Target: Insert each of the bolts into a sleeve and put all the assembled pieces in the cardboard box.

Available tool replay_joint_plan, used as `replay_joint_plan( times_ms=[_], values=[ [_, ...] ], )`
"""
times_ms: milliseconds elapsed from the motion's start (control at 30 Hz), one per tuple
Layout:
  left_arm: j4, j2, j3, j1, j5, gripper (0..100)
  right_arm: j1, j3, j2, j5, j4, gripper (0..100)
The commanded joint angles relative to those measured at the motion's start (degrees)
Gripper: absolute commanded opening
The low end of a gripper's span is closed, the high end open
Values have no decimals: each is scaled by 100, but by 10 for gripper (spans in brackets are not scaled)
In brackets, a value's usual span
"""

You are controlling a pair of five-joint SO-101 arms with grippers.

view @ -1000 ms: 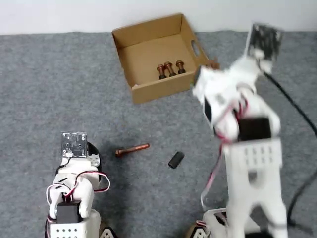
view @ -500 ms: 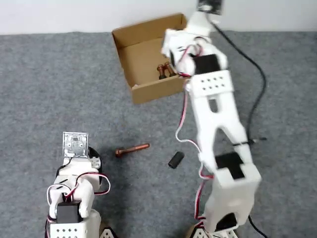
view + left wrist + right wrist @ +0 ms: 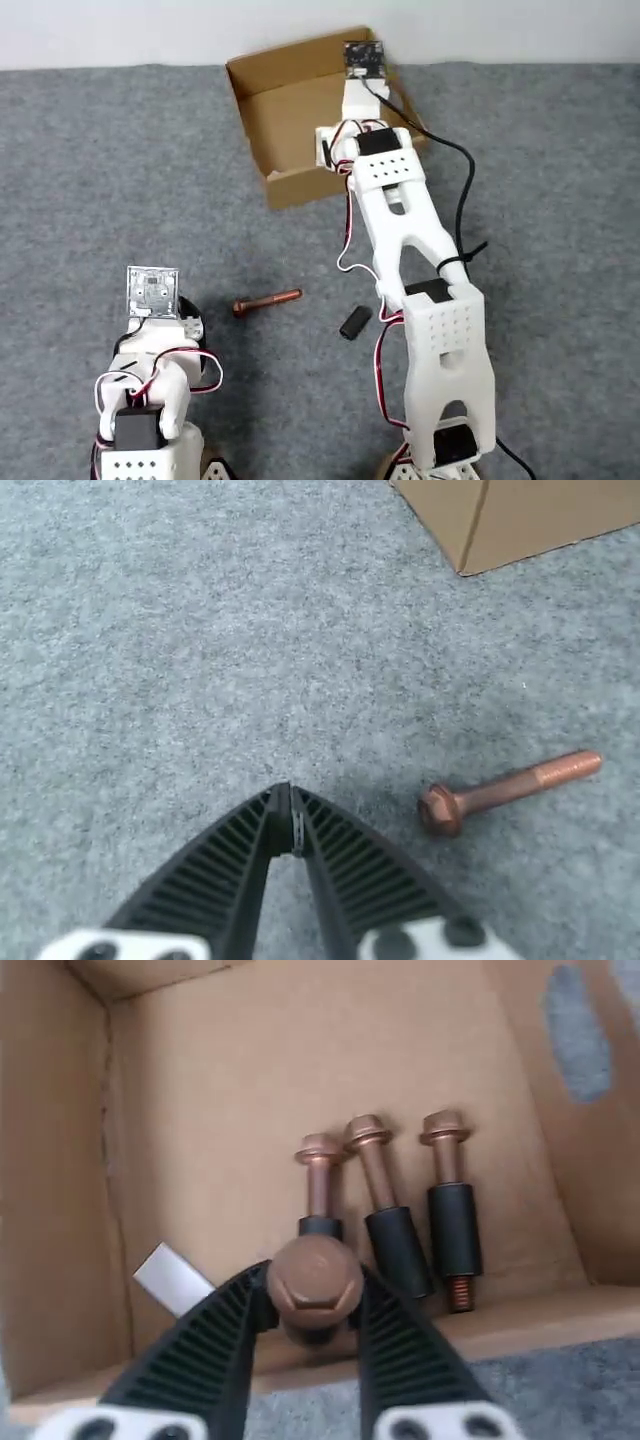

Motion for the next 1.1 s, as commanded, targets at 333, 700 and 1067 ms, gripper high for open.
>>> replay_joint_plan(
  times_ms=[333,700,1067],
  values=[
    [0,-26,-31,-26,-62,5,-22,-536,-277,114,734,110],
    [-334,-26,-31,-624,-105,5,-13,-1336,-1209,114,2835,8],
    [-378,-26,-31,-853,-105,5,-84,-1319,-1402,70,4892,9]
  ],
)
